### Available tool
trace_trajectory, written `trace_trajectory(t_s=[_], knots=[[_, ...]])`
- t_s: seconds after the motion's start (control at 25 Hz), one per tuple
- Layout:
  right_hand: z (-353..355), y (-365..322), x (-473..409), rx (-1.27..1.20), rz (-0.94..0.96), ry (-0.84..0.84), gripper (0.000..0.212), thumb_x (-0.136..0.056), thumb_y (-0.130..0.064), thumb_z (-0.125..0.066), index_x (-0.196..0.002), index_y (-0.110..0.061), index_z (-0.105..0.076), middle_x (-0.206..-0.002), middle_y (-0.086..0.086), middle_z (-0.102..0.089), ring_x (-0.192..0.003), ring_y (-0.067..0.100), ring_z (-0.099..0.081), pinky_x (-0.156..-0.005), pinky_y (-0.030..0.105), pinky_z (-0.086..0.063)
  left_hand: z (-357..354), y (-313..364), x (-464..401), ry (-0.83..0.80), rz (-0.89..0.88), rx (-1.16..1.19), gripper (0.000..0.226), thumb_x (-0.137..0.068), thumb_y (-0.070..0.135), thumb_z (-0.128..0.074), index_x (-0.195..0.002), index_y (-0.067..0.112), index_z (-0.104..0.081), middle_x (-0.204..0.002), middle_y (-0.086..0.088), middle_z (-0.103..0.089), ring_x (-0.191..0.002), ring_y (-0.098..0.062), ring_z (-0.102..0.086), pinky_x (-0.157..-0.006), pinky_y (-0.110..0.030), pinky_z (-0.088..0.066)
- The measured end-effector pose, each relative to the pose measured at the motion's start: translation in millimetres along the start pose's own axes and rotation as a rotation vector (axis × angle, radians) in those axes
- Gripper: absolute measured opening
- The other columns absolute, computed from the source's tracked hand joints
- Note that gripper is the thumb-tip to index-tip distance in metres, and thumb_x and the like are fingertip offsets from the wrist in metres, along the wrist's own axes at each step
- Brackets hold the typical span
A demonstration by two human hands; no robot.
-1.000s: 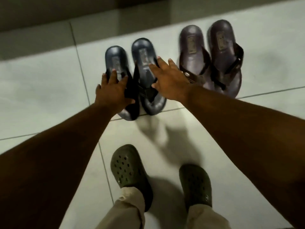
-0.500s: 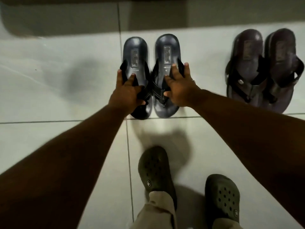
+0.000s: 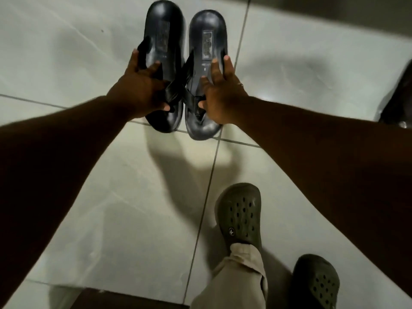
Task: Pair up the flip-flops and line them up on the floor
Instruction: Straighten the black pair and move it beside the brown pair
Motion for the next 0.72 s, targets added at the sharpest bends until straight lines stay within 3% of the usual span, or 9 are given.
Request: trace_trajectory(t_s=[0.2,0.32,0.44,0.56,0.72], knots=[[-2,-3,0,0.031,-0.025,-0.025,0.071,-0.097,-0.047,-0.039,-0.155,-0.016,-0.010,-0.163,0.018,0.013,-0.147,0.044,0.020,-0.122,0.055,-0.004,-1,-6,-2,-0.048,0.026,0.006,0.059,-0.073,0.036,-0.075,-0.126,0.014,-0.061,-0.147,-0.030,-0.041,-0.147,-0.034,-0.024,-0.117,-0.065,0.002],[11,2,4,-0.111,0.017,0.098,0.078,-0.090,-0.053,-0.049,-0.153,-0.021,-0.016,-0.164,0.015,0.001,-0.150,0.040,0.011,-0.120,0.057,-0.008,7,-10,1,-0.140,0.166,0.034,0.084,-0.069,0.054,-0.072,-0.142,0.027,-0.041,-0.160,-0.012,-0.024,-0.149,-0.040,-0.006,-0.115,-0.069,-0.008],[14,55,35,-0.192,-0.058,0.286,0.081,-0.086,-0.056,-0.049,-0.153,-0.019,-0.021,-0.162,0.018,-0.013,-0.150,0.040,-0.002,-0.121,0.054,-0.014,33,18,-21,0.059,0.183,-0.024,0.109,-0.059,0.078,-0.058,-0.146,0.020,-0.026,-0.161,-0.015,-0.019,-0.147,-0.047,-0.010,-0.111,-0.070,-0.014],[-4,156,93,-0.193,-0.316,0.367,0.074,-0.091,-0.050,-0.045,-0.152,-0.015,-0.023,-0.162,0.021,-0.013,-0.150,0.041,-0.004,-0.121,0.052,-0.014,50,106,-65,0.175,0.024,-0.027,0.116,-0.058,0.087,-0.038,-0.149,0.016,-0.022,-0.160,-0.019,-0.020,-0.145,-0.049,-0.015,-0.112,-0.068,-0.016],[-30,314,206,-0.190,-0.671,0.468,0.069,-0.092,-0.050,-0.042,-0.150,-0.017,-0.027,-0.161,0.021,-0.017,-0.149,0.045,-0.009,-0.118,0.060,-0.013,54,288,-123,0.054,-0.163,0.123,0.108,-0.067,0.078,-0.052,-0.152,0.025,-0.013,-0.164,-0.013,-0.007,-0.148,-0.045,-0.012,-0.113,-0.060,-0.027]])
Point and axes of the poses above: each hand's wrist, its own x-axis away from the middle knuckle, its own z-axis out of the back of the hand, y = z × x, the point moved 5 cm from there along -x, towards the middle knuckle
